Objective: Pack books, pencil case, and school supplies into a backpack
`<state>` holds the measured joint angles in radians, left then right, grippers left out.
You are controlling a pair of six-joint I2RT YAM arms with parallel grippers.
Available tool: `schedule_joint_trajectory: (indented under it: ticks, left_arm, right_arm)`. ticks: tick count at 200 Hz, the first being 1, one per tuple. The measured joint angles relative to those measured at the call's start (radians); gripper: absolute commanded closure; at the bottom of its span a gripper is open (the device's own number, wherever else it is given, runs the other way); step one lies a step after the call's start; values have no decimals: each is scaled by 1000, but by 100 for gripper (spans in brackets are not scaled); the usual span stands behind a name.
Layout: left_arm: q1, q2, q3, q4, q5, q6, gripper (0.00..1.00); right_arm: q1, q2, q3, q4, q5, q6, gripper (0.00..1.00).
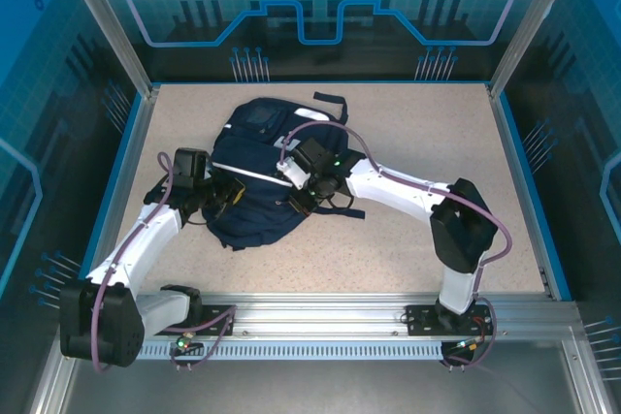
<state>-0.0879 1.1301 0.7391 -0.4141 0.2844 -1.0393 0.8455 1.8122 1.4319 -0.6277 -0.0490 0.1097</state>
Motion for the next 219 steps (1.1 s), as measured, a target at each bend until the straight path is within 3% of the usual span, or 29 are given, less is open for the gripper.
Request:
schedule_joint_trajectory:
  ticks: [28,54,90,164,183,219]
  left_arm:
    - [0,0,0,0,0,0,100]
    - [0,0,1,0,0,0,100]
    - [0,0,1,0,0,0,100]
    - [0,0,6,-4,1,0,100]
    - [0,0,6,-7,1,0,100]
    - [0,0,6,-6,1,0,100]
  right_arm:
    - [0,-44,-27,8,43,13,100]
    - [1,-74,-39,16,41,21,56]
    - [21,-69,-39,34,26,24,47]
    - [34,-7,-29,109,-61,89,55]
    - [33,2,-29,121,-66,102,62]
    - [33,6,-29,124,-52,114,85]
